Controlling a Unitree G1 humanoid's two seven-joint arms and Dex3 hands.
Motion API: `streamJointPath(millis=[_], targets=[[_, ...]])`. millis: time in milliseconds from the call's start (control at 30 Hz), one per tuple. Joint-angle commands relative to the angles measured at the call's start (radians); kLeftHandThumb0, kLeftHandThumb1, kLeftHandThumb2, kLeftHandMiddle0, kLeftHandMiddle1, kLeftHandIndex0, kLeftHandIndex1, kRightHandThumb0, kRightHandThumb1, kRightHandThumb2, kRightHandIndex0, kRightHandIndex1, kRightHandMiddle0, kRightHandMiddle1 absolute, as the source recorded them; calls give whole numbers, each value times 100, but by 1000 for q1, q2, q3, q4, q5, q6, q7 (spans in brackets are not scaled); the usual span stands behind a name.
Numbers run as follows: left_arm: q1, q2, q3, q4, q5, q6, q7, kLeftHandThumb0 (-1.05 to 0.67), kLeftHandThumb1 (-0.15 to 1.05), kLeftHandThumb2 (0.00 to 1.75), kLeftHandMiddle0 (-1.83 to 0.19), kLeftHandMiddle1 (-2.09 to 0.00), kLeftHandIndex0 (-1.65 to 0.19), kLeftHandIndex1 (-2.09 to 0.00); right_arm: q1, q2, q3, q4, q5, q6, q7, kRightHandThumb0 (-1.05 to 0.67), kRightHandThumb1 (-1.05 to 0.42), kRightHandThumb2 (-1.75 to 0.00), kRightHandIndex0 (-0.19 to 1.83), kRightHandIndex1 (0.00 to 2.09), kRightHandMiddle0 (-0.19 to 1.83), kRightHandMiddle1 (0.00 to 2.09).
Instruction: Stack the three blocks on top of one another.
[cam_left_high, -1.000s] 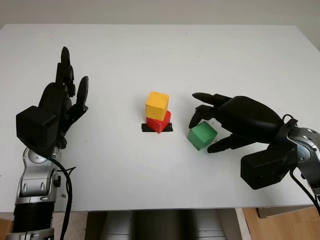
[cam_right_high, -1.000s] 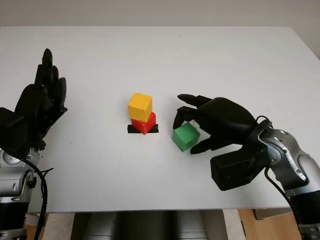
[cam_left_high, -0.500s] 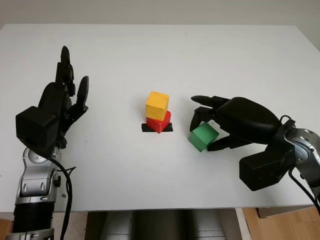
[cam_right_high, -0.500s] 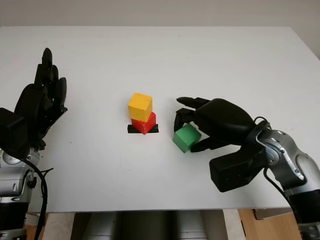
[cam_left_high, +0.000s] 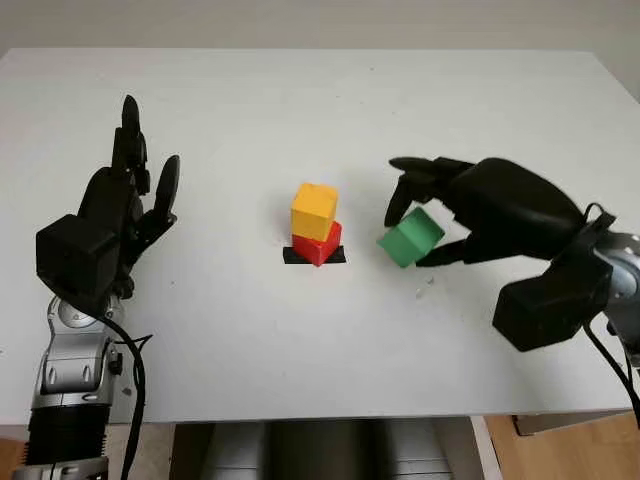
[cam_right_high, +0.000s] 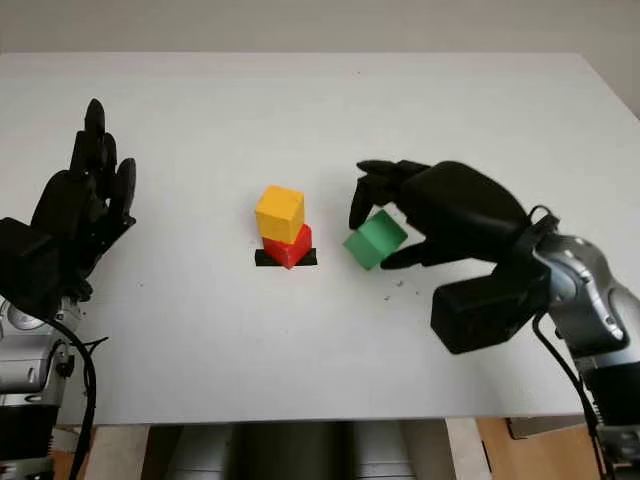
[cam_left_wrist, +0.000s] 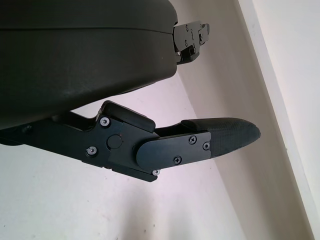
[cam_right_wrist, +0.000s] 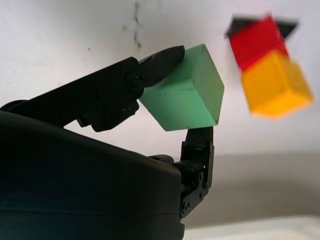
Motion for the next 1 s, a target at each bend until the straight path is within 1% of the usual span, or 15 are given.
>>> streamJointPath(millis=[0,133,200,300,333,367,433,500,533,633,767,900,967], targets=[[9,1,-4,-6,6,-2,5,-76,105,58,19,0,19,0,-46,23,-27,10,65,36,21,-23,-91,-5,29,5,46,116],[9,-6,-4,-4,-1,-11,7,-75,105,57,19,0,19,0,-131,57,-41,94,184,94,77,-26,-91,-5,28,5,48,113],[9,-7,-5,-5,2,-10,10,-75,105,57,19,0,19,0,-156,68,-42,120,214,110,95,-28,-91,-5,28,5,49,113],[13,-7,-9,-20,10,20,19,-77,105,57,19,0,19,0,-221,104,-40,182,270,160,131,-29,-90,-5,26,5,48,116],[13,-6,-10,-20,12,20,21,-77,105,57,19,0,19,0,-252,125,-38,216,290,168,141,-30,-91,-5,26,5,44,128],[13,-4,-12,-18,16,18,22,-77,105,58,19,0,19,0,-280,151,-40,245,317,189,152,-30,-90,-5,27,5,42,135],[14,-1,-14,-13,23,6,25,-78,105,59,19,0,19,0,-325,204,-50,293,377,246,170,-31,-90,-5,26,5,36,154],[14,-2,-14,-10,21,-6,24,-77,105,59,19,0,19,0,-352,238,-55,321,418,296,188,-31,-90,-5,24,4,32,164],[14,-5,-13,-11,15,-8,23,-76,105,59,19,0,19,0,-365,256,-57,333,436,321,196,-31,-92,-6,21,2,27,173],[19,-6,-16,-22,23,15,32,-79,105,59,19,0,19,0,-399,324,-54,366,484,407,212,-34,-95,-7,15,0,20,186],[22,-6,-20,-30,27,18,38,-80,105,58,19,0,19,0,-411,378,-49,372,500,471,218,-38,-98,-7,14,1,16,186],[27,-11,-16,-44,14,33,38,-79,105,58,19,0,19,0,-417,431,-51,389,525,528,230,-42,-100,-7,13,1,18,184],[28,-13,-13,-42,12,25,41,-78,105,57,19,0,19,0,-420,453,-53,404,543,558,242,-43,-100,-7,12,1,18,182]])
